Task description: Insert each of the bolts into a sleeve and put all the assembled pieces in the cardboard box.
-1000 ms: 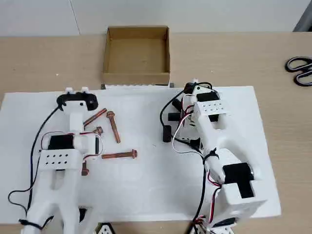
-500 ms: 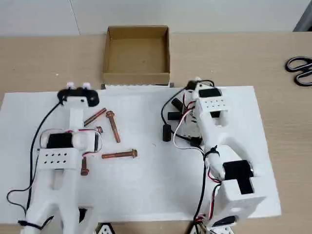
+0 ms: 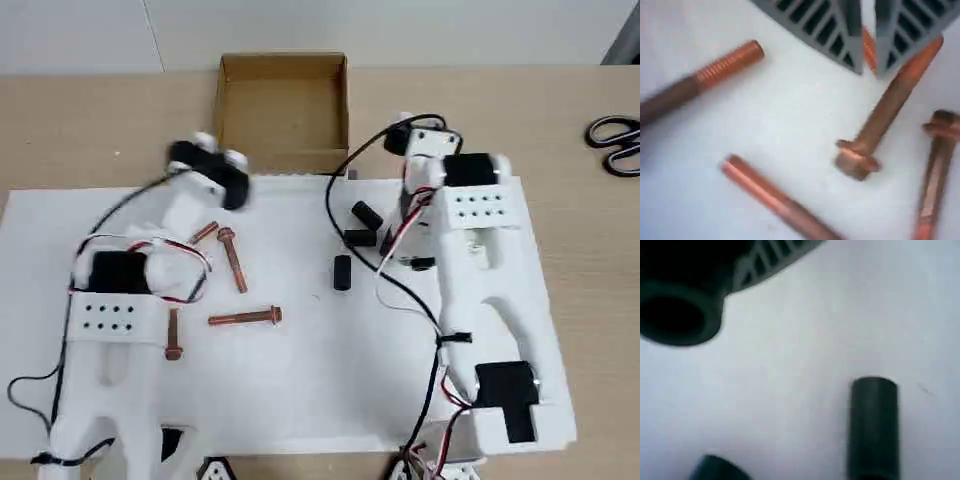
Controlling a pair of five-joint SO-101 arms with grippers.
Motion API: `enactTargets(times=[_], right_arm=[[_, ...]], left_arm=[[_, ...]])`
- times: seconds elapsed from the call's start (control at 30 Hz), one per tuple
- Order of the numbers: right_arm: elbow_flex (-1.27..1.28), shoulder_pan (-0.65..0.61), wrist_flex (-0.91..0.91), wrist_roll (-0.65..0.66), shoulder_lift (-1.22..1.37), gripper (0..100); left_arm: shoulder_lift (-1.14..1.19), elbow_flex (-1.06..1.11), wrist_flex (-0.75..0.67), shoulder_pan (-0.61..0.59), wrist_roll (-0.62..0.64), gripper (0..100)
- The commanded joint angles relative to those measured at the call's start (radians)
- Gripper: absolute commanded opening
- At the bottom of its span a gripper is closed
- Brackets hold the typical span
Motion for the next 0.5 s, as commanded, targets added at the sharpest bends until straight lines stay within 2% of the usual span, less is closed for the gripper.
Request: enactTargets(times=[0.0,0.2,0.47], right_arm=[[0.006,0.056,0.01,0.115,-0.05,0.3],[0.104,0.101,0.005,0.292,-0.05,0.6],[0.25,0.116,-0.045,0.302,-0.056,0.7]], left_arm=[[-0.002,-0.041,0.02,0.066,-0.124,1],[0.106,-0.059,0.018,0.109,-0.334,1],[0.388,-0.206,0.018,0.112,-0.41,1]])
